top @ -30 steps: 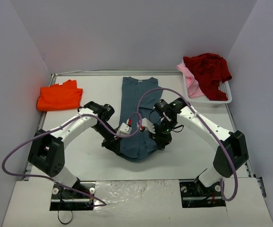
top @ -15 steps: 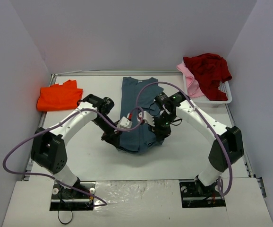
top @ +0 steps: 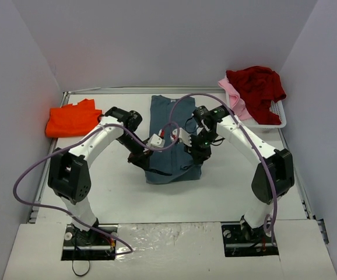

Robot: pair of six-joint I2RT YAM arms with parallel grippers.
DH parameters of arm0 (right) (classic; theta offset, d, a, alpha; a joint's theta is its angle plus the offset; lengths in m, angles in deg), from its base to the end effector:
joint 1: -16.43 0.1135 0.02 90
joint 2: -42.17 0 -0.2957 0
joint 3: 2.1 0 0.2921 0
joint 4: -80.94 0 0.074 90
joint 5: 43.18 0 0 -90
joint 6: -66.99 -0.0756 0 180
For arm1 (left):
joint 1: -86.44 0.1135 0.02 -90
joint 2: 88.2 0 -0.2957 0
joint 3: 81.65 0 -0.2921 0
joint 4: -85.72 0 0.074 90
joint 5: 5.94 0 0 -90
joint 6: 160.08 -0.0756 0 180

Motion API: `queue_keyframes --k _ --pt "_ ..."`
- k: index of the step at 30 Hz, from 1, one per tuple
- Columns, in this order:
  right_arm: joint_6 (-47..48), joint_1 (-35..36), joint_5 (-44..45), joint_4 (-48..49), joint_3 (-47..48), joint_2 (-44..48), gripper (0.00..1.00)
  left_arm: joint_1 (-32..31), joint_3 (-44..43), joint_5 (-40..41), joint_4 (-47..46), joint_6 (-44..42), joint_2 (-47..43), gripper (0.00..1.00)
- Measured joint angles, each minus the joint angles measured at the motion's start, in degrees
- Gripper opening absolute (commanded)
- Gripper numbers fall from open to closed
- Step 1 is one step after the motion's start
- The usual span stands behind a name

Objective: Fold and stack the t-shirts
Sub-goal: Fold the folded rectangular tshirt in 1/3 of the way

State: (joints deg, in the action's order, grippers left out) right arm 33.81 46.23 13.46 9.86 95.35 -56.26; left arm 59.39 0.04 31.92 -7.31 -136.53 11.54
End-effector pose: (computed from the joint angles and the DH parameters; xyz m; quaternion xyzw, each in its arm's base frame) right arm 0.3244 0.2337 0.2705 -0.6816 0.6578 0.2408 0.2115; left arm 0.2983 -0.2193 0.2773 0.6584 0.6109 -0.4095 0.1599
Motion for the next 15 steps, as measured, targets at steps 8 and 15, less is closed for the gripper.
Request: queue_keyframes --k 8,15 --pt "1.5 -2.7 0.1 0.0 4.5 -4.1 0.00 1.9 -7.0 1.0 0.0 -1.6 5.9 0.03" --pt "2.7 -4.3 0.2 -0.1 10.0 -8.7 0.00 3.8 -13.3 1.3 0.2 -2.8 10.6 0.02"
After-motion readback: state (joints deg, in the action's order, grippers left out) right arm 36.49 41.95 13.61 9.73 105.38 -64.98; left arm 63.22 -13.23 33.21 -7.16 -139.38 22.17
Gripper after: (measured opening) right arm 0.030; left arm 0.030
